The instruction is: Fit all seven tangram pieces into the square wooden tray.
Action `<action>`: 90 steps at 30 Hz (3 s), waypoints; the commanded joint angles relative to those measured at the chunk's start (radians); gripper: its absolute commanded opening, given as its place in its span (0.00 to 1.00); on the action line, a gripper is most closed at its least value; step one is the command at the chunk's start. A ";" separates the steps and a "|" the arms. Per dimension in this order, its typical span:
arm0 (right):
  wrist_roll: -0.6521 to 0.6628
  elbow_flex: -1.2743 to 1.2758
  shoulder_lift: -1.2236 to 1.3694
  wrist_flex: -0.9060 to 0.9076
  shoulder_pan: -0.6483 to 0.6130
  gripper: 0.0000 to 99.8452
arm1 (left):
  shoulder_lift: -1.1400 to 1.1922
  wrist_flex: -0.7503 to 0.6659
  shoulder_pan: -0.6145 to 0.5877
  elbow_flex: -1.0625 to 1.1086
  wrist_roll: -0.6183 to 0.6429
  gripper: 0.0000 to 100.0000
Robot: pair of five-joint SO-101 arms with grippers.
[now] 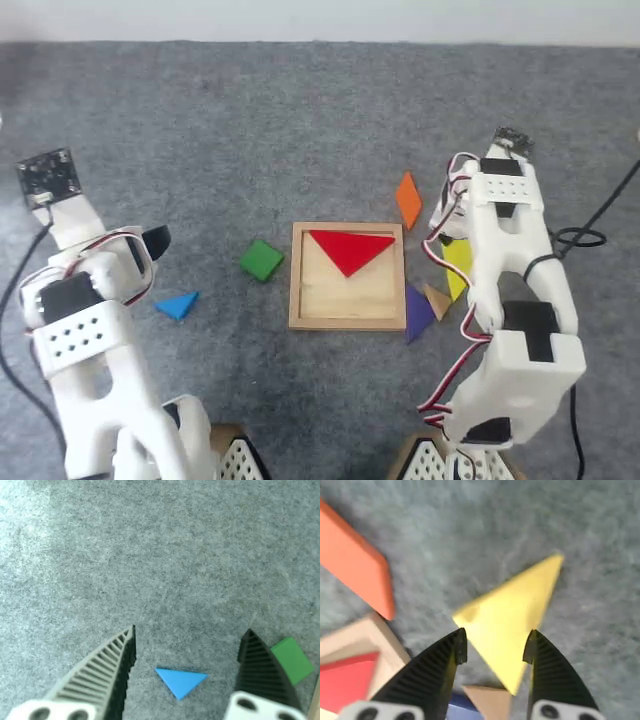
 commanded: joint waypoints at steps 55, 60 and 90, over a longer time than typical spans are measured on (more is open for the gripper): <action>-0.206 -0.287 0.160 0.142 0.041 0.29 | -0.009 -0.017 0.008 -0.004 -0.012 0.32; -0.222 -0.356 0.170 0.134 0.051 0.29 | -0.009 -0.017 0.008 -0.004 -0.012 0.32; -0.462 -0.361 0.297 -0.015 0.084 0.21 | -0.009 -0.017 0.008 -0.004 -0.012 0.32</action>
